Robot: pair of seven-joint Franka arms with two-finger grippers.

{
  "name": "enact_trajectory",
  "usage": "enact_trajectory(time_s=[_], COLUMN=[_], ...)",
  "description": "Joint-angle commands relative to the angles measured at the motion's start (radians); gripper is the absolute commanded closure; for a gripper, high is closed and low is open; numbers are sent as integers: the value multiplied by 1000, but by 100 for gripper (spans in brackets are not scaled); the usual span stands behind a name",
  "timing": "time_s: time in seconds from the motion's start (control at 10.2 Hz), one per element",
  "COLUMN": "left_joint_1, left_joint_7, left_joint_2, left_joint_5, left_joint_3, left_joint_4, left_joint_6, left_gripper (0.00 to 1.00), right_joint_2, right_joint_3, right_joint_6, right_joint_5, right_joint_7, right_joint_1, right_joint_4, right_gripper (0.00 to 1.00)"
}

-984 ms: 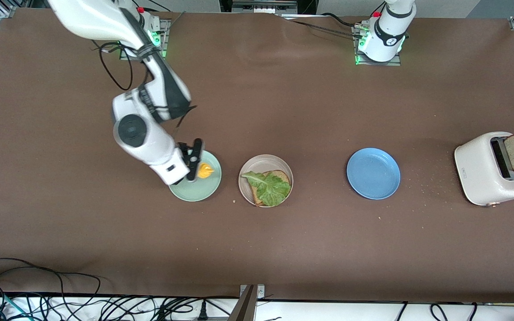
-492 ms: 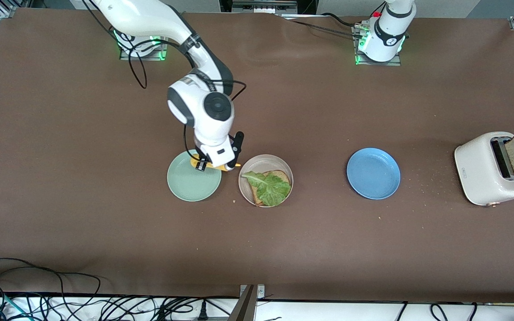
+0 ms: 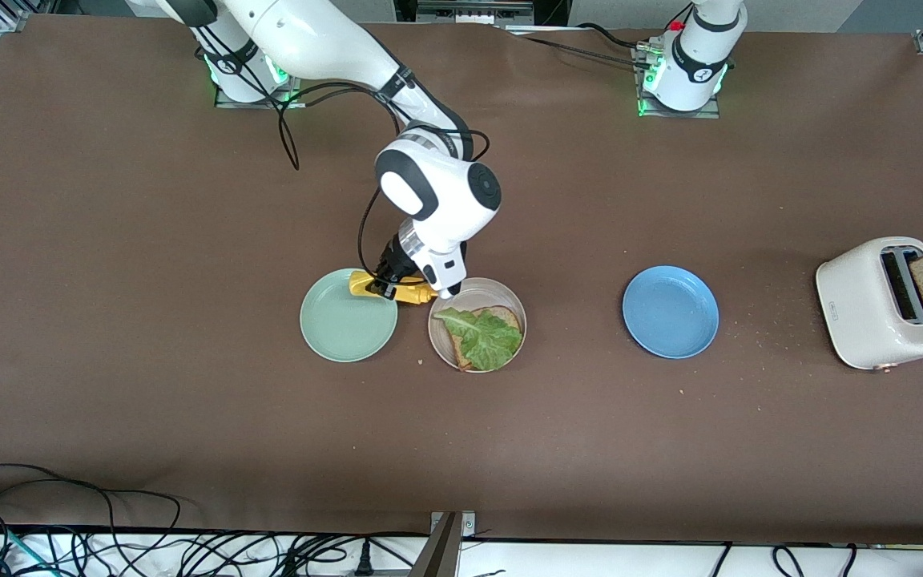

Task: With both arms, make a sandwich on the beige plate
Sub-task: 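Tilt the mustard over the bread while the left gripper grasps toast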

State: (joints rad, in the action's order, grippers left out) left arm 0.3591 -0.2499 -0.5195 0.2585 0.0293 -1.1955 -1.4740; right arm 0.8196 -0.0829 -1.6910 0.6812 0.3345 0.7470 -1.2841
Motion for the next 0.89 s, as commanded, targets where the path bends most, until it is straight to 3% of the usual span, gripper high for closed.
enact_trajectory(time_s=[0.0,0.1,0.49,0.79], left_joint_1=[-34,-40,-49,-54], left_joint_7=[3,1,4,4], left_joint_2=[-4,-4,-10,-11], left_joint_5=[-10,-16,-289,-430], left_joint_3=[-6,-3,-9,-6], left_joint_4=[27,27,21,11], left_joint_6=[24,27,73,93], left_gripper=[100,100,100,100], right_joint_2=[62,79,58,-51], right_joint_3=[14,14,35,31], right_joint_6=[44,44,60,74], right_joint_5=[72,72,49,-137], right_joint_7=[-80,-87,-22,223], right_joint_1=[40,41,13,-142], right_joint_4=[72,90,101,129], right_gripper=[100,100,100,100])
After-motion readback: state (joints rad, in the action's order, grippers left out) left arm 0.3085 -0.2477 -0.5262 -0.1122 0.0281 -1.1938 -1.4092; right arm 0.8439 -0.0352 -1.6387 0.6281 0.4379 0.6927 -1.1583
